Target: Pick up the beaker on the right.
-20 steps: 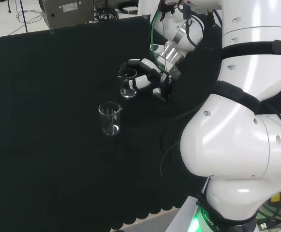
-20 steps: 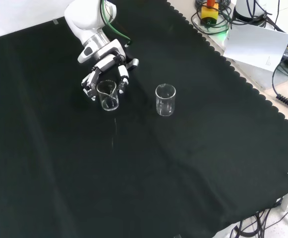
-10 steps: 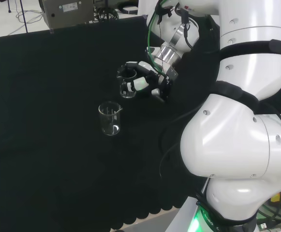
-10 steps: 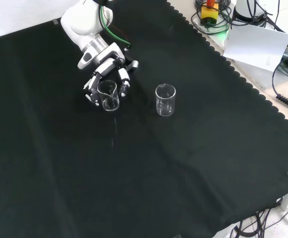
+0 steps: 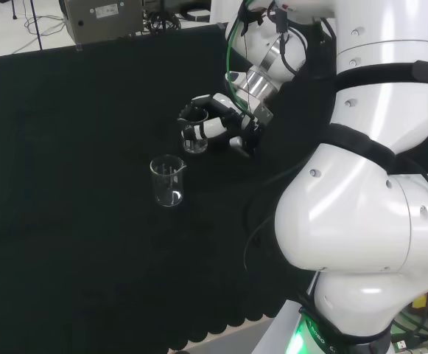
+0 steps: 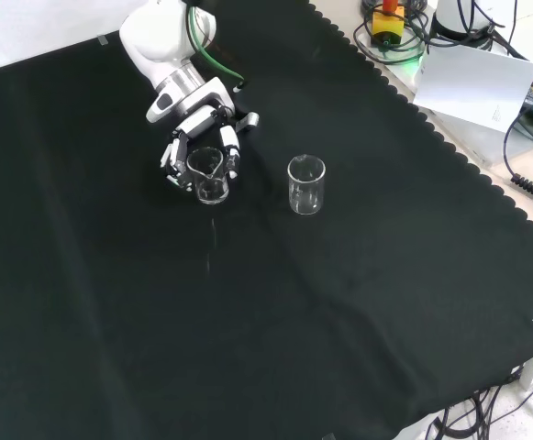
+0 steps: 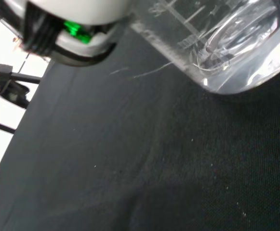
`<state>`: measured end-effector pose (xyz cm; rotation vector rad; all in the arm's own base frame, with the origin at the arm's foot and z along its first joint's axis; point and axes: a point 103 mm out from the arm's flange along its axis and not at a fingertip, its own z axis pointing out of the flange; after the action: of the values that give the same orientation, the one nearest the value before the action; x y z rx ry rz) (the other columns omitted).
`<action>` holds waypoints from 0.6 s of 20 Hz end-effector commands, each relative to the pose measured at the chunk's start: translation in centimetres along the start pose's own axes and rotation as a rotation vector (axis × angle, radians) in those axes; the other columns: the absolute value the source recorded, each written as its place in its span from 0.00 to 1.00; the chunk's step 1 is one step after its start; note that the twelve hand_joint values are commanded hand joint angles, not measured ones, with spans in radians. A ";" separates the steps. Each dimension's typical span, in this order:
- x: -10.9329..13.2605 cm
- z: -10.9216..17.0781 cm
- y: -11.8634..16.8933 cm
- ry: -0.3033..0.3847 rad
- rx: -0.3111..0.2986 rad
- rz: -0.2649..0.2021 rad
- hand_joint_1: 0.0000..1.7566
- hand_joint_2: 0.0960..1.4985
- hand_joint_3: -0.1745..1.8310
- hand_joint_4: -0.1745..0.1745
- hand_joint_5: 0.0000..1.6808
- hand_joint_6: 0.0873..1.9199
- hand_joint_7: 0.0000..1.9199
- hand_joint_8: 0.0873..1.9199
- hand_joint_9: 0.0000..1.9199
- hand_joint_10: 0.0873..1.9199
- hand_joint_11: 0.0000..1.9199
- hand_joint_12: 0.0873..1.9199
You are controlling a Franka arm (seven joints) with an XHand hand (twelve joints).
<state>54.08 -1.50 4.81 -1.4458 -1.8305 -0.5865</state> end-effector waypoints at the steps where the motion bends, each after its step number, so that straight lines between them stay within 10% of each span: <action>1: 2.0 -1.1 -0.4 -0.123 -0.148 0.022 0.63 0.46 0.34 1.00 0.75 0.29 0.70 0.16 0.72 0.09 0.58 0.43; 12: 5.9 -7.2 -1.9 -0.226 -0.185 -0.051 0.64 0.40 0.39 1.00 0.80 0.24 0.85 0.05 0.86 0.00 0.70 0.34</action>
<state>54.29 -2.06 11.15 -1.6087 -1.9774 -0.6654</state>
